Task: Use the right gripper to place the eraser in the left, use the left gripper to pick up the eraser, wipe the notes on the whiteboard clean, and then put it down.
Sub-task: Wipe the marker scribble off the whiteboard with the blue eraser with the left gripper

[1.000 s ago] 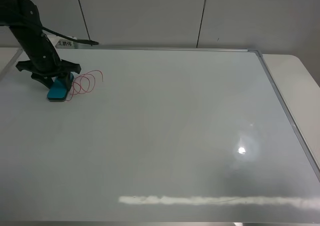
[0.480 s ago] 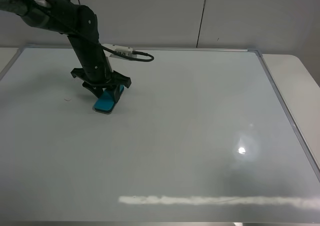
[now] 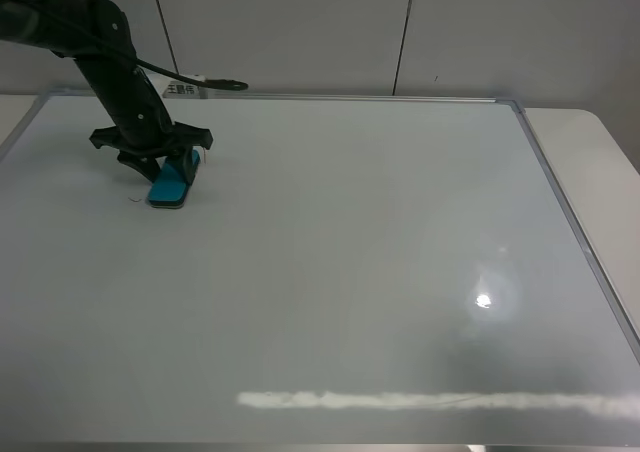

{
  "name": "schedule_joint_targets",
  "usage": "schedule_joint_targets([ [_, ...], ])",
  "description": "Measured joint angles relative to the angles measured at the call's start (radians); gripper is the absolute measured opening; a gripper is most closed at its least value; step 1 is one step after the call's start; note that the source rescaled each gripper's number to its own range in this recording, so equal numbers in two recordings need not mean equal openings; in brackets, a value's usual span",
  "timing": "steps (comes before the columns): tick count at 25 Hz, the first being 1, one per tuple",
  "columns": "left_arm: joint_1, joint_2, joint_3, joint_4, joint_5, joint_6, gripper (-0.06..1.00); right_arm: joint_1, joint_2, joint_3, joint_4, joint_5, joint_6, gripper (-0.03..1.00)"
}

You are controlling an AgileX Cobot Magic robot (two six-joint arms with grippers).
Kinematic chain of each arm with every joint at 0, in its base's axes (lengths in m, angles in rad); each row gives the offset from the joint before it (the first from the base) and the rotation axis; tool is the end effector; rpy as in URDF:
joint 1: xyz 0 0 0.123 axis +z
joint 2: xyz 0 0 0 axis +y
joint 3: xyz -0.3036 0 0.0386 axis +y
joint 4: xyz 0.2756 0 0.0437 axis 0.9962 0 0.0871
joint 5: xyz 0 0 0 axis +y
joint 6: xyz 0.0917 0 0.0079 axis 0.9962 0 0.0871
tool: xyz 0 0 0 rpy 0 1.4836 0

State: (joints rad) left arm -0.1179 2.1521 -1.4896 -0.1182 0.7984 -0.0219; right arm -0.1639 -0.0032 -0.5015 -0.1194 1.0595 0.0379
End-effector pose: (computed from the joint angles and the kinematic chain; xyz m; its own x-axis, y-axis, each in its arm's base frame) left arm 0.4572 -0.0620 0.1306 -0.9818 0.0115 -0.1895 0.0316 0.9942 -0.1031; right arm -0.0034 -0.0091 0.2910 -0.4472 0.0531 -0.8929 0.2447 0.9674 -0.0651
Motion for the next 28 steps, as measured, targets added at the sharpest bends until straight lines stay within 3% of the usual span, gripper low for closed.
schedule_joint_targets([
  [5, 0.171, 0.004, -0.047, 0.044, 0.028, 0.0, 0.02, 0.0, 0.0, 0.0, 0.0, 0.0, 0.0, 1.0],
  [12, 0.261, 0.005, -0.051, 0.05, 0.031, 0.0, 0.02, 0.0, 0.0, 0.0, 0.0, 0.0, 0.0, 1.0],
  [19, 0.237, 0.051, -0.097, 0.026, 0.055, 0.0, 0.02, 0.0, 0.0, 0.0, 0.0, 0.0, 0.0, 1.0],
  [23, 0.184, 0.123, -0.232, 0.027, 0.146, 0.0, 0.02, 0.0, 0.0, 0.0, 0.0, 0.0, 0.0, 1.0],
  [28, 0.065, 0.259, -0.496, 0.033, 0.311, 0.0, 0.02, 0.0, 0.0, 0.0, 0.0, 0.0, 0.0, 1.0],
])
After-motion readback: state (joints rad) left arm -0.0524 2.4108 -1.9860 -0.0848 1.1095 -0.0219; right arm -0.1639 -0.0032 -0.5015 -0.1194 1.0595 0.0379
